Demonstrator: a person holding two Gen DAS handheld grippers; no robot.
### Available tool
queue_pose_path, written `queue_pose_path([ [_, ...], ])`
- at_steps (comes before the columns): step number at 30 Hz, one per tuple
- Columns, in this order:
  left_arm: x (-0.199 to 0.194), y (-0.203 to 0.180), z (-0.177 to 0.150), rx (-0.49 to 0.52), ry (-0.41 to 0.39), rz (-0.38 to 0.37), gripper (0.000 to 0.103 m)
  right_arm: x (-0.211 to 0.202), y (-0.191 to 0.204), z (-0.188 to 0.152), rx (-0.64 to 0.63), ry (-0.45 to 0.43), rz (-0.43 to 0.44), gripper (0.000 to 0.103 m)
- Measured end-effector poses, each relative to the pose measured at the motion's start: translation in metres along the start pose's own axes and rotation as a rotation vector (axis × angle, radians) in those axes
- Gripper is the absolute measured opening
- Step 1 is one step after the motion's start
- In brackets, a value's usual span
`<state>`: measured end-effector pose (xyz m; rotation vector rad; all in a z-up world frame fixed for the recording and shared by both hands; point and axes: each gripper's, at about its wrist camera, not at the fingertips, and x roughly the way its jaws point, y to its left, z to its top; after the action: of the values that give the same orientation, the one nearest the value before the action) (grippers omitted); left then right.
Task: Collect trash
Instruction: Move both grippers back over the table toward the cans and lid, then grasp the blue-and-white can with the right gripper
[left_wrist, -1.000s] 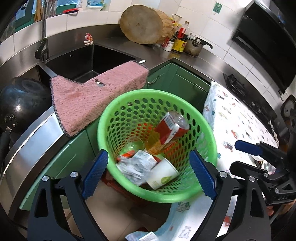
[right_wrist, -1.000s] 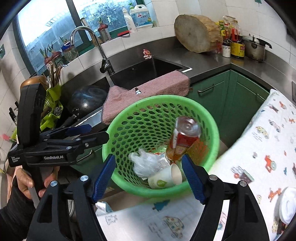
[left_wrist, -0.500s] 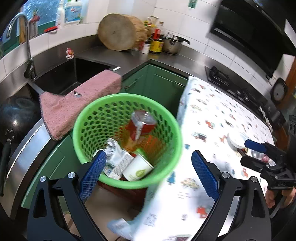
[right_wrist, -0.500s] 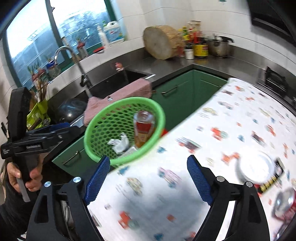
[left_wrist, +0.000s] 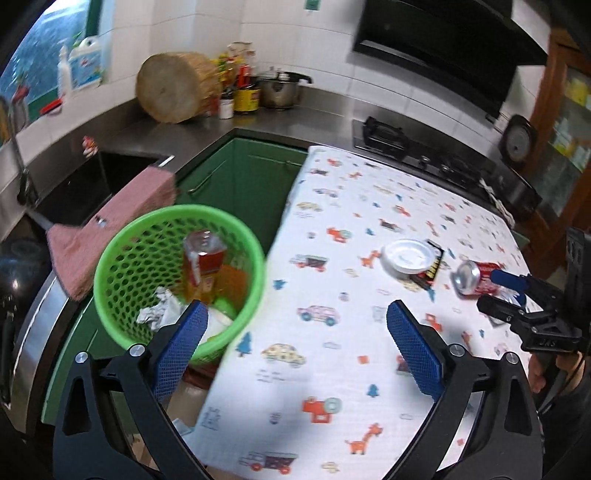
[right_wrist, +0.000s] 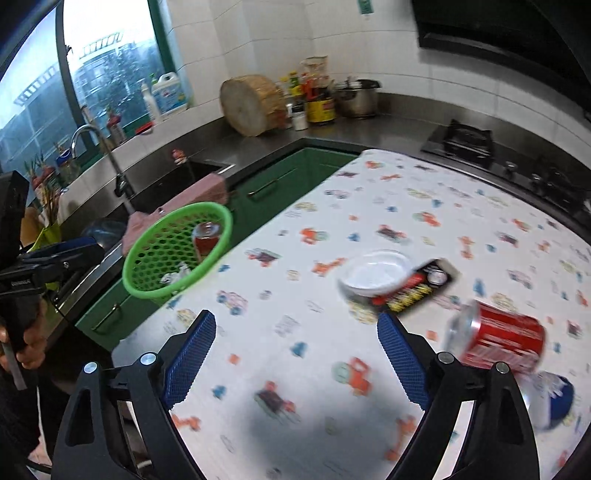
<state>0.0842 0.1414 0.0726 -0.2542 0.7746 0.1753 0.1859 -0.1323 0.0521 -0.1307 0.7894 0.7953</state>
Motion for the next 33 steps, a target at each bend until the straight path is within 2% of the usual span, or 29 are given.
queue_pose_path([
  [11,0.008,-0.074,0.013,0.087,0.019,-0.068,0.096,-0.054,-0.086,-0.029,0.093,-0.019,-0.161,0.089],
  [19,0.039,-0.117,0.018,0.123,0.073,-0.116,0.096,-0.074,-0.148,-0.051,0.165,0.007,-0.279,0.092],
  [28,0.089,-0.153,0.016,0.166,0.158,-0.121,0.096,-0.059,-0.191,-0.077,0.212,0.071,-0.288,0.092],
  [33,0.11,-0.161,0.014,0.174,0.189,-0.111,0.096,-0.05,-0.192,-0.074,0.084,0.138,-0.286,0.092],
])
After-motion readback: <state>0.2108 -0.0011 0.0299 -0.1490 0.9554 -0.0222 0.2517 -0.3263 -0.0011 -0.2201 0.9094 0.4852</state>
